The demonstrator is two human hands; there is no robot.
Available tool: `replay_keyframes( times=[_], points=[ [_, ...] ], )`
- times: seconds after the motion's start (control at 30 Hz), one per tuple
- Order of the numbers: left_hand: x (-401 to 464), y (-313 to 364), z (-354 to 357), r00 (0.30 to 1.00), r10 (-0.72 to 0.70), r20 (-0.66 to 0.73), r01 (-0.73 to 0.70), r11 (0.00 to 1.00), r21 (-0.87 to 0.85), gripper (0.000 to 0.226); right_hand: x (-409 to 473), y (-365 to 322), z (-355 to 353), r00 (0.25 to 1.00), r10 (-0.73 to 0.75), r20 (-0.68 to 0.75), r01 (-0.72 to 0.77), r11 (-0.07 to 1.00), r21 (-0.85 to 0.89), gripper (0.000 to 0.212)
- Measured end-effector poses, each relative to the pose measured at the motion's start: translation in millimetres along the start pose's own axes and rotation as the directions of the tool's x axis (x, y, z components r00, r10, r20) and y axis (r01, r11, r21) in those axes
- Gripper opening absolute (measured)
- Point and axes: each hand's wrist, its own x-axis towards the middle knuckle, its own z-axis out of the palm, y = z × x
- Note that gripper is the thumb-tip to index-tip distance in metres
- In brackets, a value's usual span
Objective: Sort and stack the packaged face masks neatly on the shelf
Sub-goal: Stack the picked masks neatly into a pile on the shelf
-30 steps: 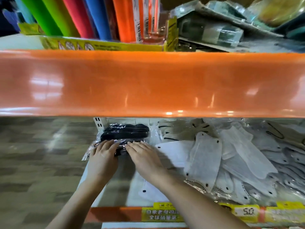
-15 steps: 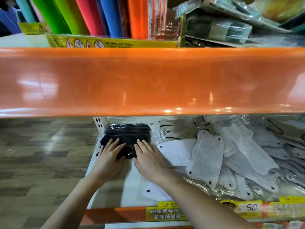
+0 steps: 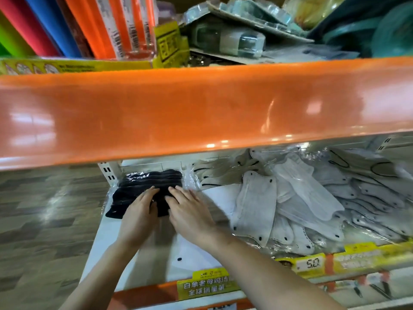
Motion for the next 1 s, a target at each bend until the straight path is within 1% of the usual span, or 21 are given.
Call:
replay_keyframes(
  times=[0.07, 0.13, 0.17, 0.3, 0.33, 0.37, 0.43, 0.5, 0.57, 0.63, 0.7, 0.77, 0.83, 0.9, 0.97, 1.0],
  points=[
    [1.0, 22.2, 4.1, 1.0, -0.009, -0.013, 0.009, 1.0, -0.026, 0.038, -8.7, 17.4, -7.5, 0.999, 0.02, -0.036, -0.021, 1.0, -0.016, 0.037],
    [0.4, 45.0, 10.3, 1.0, 0.021, -0.01, -0.022, 0.999, -0.045, 0.039, -18.1, 37.6, -19.4, 0.995, 0.057, -0.083, -0.059, 0.998, -0.017, 0.034],
    [-0.5, 57.7, 14.0, 0.999, 0.037, -0.001, -0.037, 0.997, -0.061, 0.04, -24.3, 47.4, -28.1, 0.994, 0.088, -0.067, -0.089, 0.996, -0.008, 0.035],
    [-4.5, 110.9, 37.0, 0.996, 0.081, 0.039, -0.074, 0.987, -0.14, 0.042, -51.4, 91.9, -65.6, 0.981, 0.189, 0.037, -0.185, 0.977, -0.103, 0.057],
    [-5.3, 125.0, 44.4, 0.994, 0.101, 0.049, -0.092, 0.984, -0.15, 0.041, -60.1, 103.2, -75.2, 0.977, 0.209, 0.037, -0.203, 0.972, -0.114, 0.067],
    [-6.4, 139.3, 52.6, 0.99, 0.127, 0.06, -0.117, 0.981, -0.152, 0.042, -69.0, 114.6, -84.5, 0.974, 0.228, 0.02, -0.224, 0.967, -0.123, 0.072],
    [-9.1, 166.3, 70.4, 0.982, 0.176, 0.073, -0.164, 0.976, -0.145, 0.043, -86.1, 137.1, -99.4, 0.963, 0.271, -0.011, -0.27, 0.954, -0.133, 0.064],
    [-12.9, 192.3, 89.8, 0.973, 0.212, 0.093, -0.198, 0.97, -0.143, 0.045, -104.0, 159.3, -110.4, 0.943, 0.324, -0.071, -0.33, 0.938, -0.104, 0.054],
    [-17.1, 219.9, 107.9, 0.96, 0.254, 0.12, -0.231, 0.957, -0.178, 0.045, -122.6, 181.2, -117.8, 0.916, 0.385, -0.116, -0.395, 0.916, -0.075, 0.046],
    [-20.7, 246.2, 127.9, 0.943, 0.309, 0.122, -0.281, 0.937, -0.208, 0.043, -142.1, 200.7, -123.1, 0.895, 0.432, -0.114, -0.441, 0.894, -0.074, 0.045],
    [-25.0, 271.0, 146.2, 0.933, 0.333, 0.139, -0.3, 0.93, -0.214, 0.044, -162.0, 217.4, -130.4, 0.87, 0.465, -0.165, -0.479, 0.876, -0.055, 0.035],
    [-29.7, 293.9, 162.0, 0.923, 0.345, 0.172, -0.304, 0.926, -0.225, 0.047, -180.3, 233.8, -137.6, 0.845, 0.492, -0.21, -0.511, 0.858, -0.046, 0.039],
    [-33.9, 314.5, 178.8, 0.909, 0.362, 0.208, -0.314, 0.921, -0.23, 0.046, -195.4, 247.5, -147.0, 0.829, 0.516, -0.214, -0.54, 0.839, -0.066, 0.043],
    [-38.0, 331.9, 193.0, 0.893, 0.377, 0.244, -0.324, 0.917, -0.233, 0.051, -208.8, 260.5, -154.8, 0.824, 0.532, -0.197, -0.555, 0.827, -0.089, 0.042],
    [-41.5, 344.1, 206.6, 0.882, 0.386, 0.269, -0.325, 0.913, -0.246, 0.055, -220.3, 271.3, -161.0, 0.809, 0.572, -0.137, -0.588, 0.796, -0.146, 0.028],
    [-43.7, 347.7, 213.9, 0.883, 0.379, 0.277, -0.317, 0.916, -0.245, 0.055, -225.3, 277.0, -162.2, 0.803, 0.581, -0.131, -0.596, 0.782, -0.182, 0.025]
  ],
)
